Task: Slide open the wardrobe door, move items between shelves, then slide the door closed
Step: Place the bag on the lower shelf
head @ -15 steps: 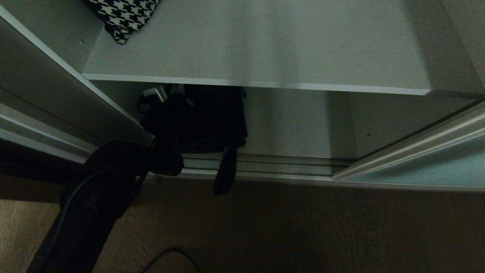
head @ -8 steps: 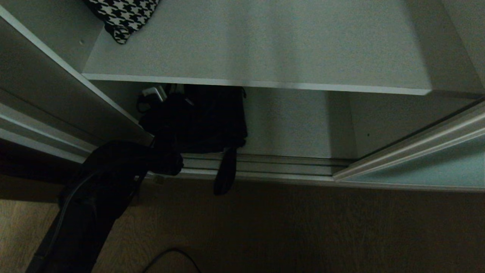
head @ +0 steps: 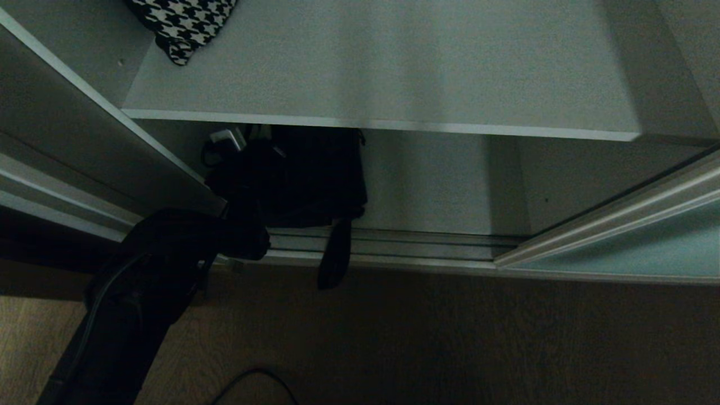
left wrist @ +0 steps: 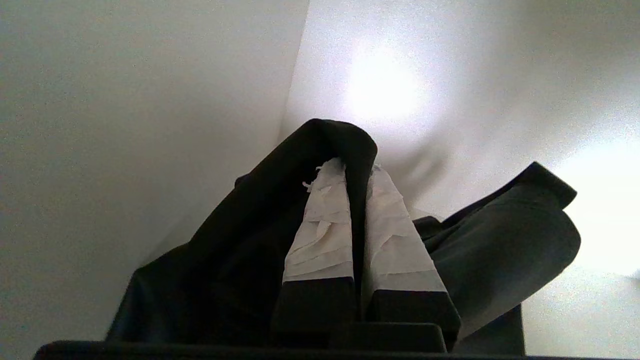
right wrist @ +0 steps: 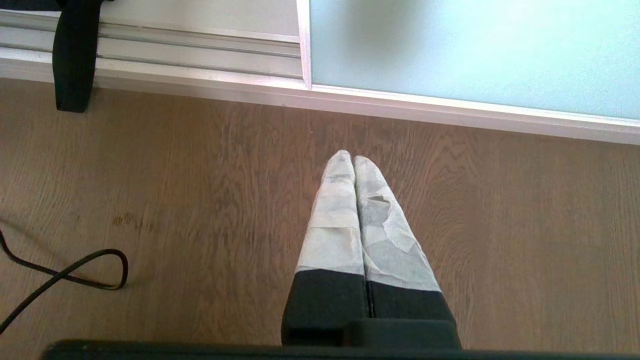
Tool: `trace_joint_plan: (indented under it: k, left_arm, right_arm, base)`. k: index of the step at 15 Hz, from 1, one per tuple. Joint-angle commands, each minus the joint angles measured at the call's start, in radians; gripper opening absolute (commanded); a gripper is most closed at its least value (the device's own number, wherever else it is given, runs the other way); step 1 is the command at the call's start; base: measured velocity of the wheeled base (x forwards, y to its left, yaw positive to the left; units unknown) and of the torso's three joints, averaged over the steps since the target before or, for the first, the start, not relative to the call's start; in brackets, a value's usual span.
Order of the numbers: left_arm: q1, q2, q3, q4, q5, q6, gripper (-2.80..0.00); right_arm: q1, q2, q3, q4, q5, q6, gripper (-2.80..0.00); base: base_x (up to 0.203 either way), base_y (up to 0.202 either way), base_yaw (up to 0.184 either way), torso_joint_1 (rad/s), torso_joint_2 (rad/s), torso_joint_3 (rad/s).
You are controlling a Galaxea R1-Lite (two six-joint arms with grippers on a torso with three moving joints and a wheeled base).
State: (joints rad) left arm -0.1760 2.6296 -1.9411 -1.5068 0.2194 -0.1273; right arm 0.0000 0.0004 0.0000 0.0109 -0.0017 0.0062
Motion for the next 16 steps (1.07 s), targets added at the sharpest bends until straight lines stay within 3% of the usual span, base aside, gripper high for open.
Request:
trace_joint_plan:
  k: [1,3,4,12,16]
  left_arm:
    - [0.001,-0.002,0.001,-0.010,0.005,0.006,-2.80]
    - [0.001,0.002,0.001,0.001,0.015,0.040,-2.80]
    - [0.001,0.008,0.001,0.007,0.007,0.046,0.00]
    - [0.000,-0.049,0.002,-0.023,0.003,0.024,0.00]
    - [-0.032,-0.069,0.111,-0.023,0.007,0.032,0.00]
  right_arm:
    - [0.000,0.001,0.000,0.000,0.000,0.000,-2.80]
    - [0.000,0.000,0.000,0.000,0.000,0.000,-2.80]
    - [0.000,0.000,0.000,0.000,0.000,0.000,-2.80]
    - [0.000,0.000,0.000,0.000,0.000,0.000,-2.80]
    - [0.000,0.001,0.000,0.000,0.000,0.000,-2.80]
  base:
    - [0.000,0.000,0.000,0.000,0.00,0.000]
    - [0.000,0.000,0.000,0.000,0.00,0.000]
    - [0.000,0.000,0.000,0.000,0.00,0.000]
    - [0.000,0.000,0.000,0.000,0.00,0.000]
    - [0.000,0.000,0.000,0.000,0.00,0.000]
